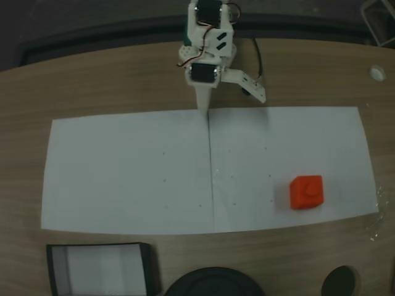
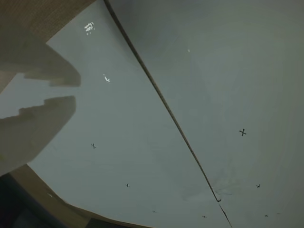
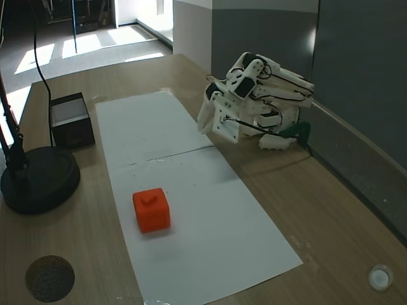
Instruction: Grab a orange square and put it in the box.
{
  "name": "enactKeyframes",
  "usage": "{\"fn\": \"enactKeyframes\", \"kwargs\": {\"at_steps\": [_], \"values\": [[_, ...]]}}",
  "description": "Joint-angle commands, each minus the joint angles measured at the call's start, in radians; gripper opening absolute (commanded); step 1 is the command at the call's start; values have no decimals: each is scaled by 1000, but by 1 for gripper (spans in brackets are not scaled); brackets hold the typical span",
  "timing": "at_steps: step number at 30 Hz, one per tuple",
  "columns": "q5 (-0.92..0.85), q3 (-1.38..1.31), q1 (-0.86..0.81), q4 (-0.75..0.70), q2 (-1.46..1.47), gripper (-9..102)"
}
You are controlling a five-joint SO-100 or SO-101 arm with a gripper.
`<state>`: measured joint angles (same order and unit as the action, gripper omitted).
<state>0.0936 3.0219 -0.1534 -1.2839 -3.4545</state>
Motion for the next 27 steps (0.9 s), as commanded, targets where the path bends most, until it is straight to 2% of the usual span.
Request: {"fn": "enactKeyframes", "kwargs": {"at_steps": [1,16,21,25,27], "values": [[5,-20,2,-6,-20,0],[0,-20,6,2,-20,0],[-5,-37,83,126,-21,2],[-190,-54,130,232,-15,18],[-227,-84,160,264,-5,26]]}}
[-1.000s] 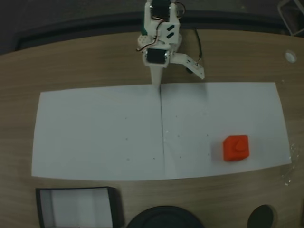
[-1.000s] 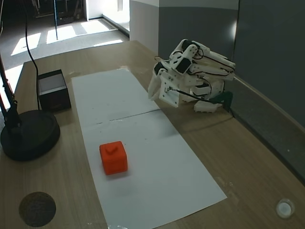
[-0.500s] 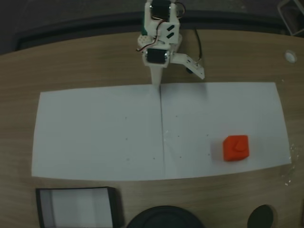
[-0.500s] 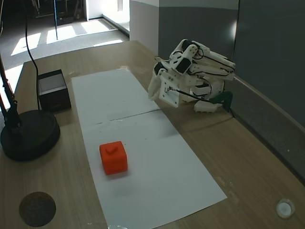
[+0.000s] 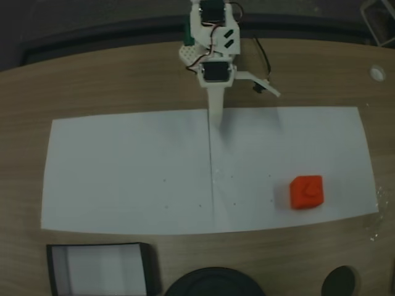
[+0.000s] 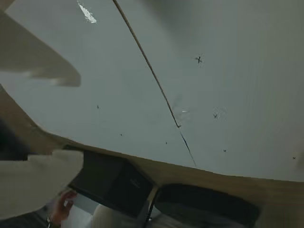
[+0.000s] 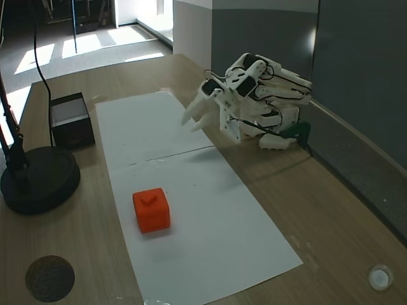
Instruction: Grab a orange square and put it in the box.
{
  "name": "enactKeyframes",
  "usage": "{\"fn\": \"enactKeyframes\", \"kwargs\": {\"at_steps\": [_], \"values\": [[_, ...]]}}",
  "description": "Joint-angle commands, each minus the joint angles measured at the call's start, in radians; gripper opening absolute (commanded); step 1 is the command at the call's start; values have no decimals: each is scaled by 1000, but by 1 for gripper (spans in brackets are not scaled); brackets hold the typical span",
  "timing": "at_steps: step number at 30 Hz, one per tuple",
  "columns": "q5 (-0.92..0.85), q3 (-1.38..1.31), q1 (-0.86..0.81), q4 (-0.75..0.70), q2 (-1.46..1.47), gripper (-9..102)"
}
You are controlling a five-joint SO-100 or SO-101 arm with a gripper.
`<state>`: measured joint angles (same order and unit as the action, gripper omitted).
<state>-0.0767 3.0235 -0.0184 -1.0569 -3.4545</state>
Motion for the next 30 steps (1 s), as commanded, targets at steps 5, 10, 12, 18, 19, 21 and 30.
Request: {"fn": "enactKeyframes", "kwargs": {"at_steps": [5,10,12,18,19,21,30], "values": [[8,-224,64,44,12,27],[20,-407,155,49,275,28],[21,-508,190,52,454,28],[21,-893,288,21,1049,28],[21,-960,304,3,1144,28],[21,-1088,339,-41,1315,28],[25,-1586,402,-201,1809,28]]}}
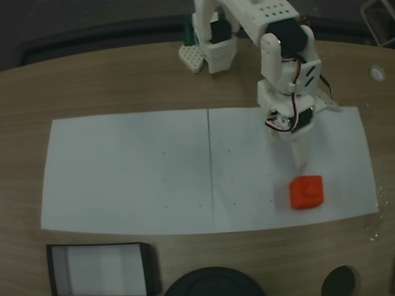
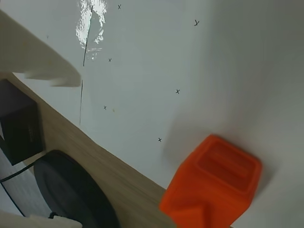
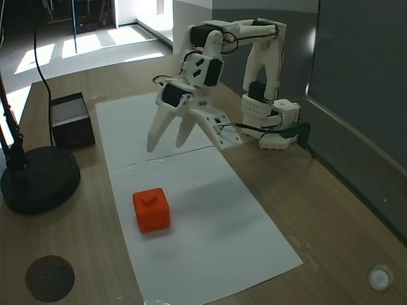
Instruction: Grab a orange square and put it in the box.
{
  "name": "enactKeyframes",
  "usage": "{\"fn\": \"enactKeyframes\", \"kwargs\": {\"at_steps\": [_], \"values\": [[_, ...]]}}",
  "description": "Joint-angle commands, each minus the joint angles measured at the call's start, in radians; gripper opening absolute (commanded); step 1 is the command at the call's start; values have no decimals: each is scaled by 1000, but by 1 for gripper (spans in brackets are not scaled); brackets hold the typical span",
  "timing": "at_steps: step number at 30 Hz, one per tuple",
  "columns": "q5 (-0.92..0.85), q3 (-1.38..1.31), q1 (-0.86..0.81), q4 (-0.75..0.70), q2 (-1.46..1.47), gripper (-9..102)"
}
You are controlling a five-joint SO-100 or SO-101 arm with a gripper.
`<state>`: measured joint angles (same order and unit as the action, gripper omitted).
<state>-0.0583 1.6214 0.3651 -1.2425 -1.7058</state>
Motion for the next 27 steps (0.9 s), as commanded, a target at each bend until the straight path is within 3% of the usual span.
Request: {"fn": "enactKeyframes", "kwargs": {"at_steps": [1,6,27], "values": [[6,-227,35,-37,95,30],[3,-400,109,-140,261,44],[-5,-759,58,-138,721,42]]}}
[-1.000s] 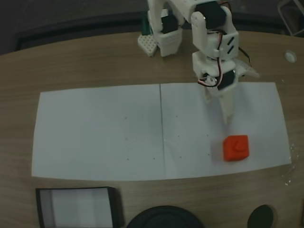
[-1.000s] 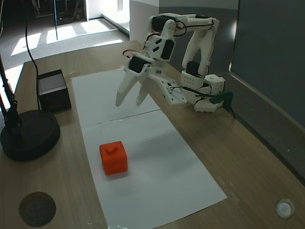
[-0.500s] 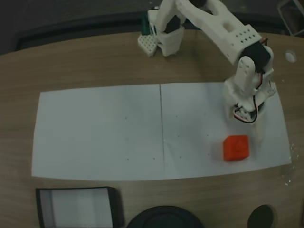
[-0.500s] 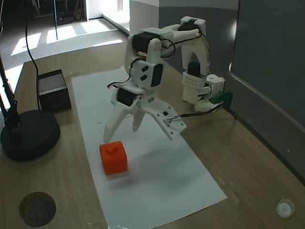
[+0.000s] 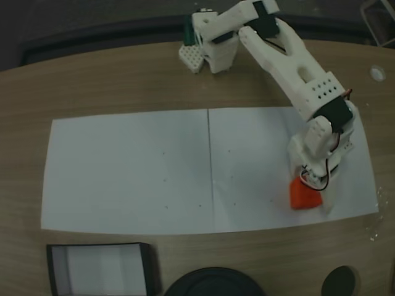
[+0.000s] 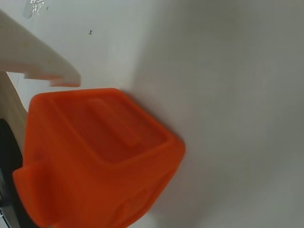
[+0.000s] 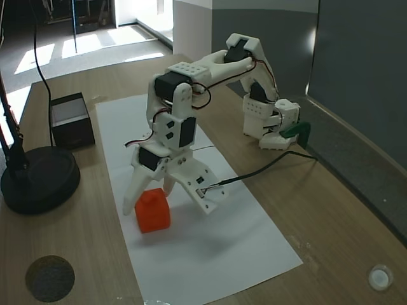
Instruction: Grab a orange square and put it in the box.
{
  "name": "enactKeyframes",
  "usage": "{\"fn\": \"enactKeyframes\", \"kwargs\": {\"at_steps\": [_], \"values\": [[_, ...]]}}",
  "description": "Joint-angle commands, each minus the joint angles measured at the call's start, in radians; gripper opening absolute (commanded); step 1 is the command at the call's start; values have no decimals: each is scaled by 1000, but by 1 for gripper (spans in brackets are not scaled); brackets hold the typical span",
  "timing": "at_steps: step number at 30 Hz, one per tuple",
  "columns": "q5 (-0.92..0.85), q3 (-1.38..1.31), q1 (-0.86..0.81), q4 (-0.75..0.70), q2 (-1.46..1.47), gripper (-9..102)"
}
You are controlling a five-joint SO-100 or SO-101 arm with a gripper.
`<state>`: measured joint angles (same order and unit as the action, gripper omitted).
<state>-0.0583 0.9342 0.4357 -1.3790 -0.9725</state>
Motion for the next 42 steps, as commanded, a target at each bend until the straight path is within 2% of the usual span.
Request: {"fn": "enactKeyframes", "kwargs": {"at_steps": [1,4,11,20,24,30,35,42], "values": [[-5,-74,-18,-3,-5,42],[-5,-74,-21,-5,9,40],[-3,-74,-17,-3,-3,12],[-3,-118,-55,-23,-6,10],[-6,-324,-195,-123,-6,10],[-86,-792,-495,-249,-6,10],[-112,-1031,-726,-213,11,11],[-109,-1014,-881,-72,86,10]]}}
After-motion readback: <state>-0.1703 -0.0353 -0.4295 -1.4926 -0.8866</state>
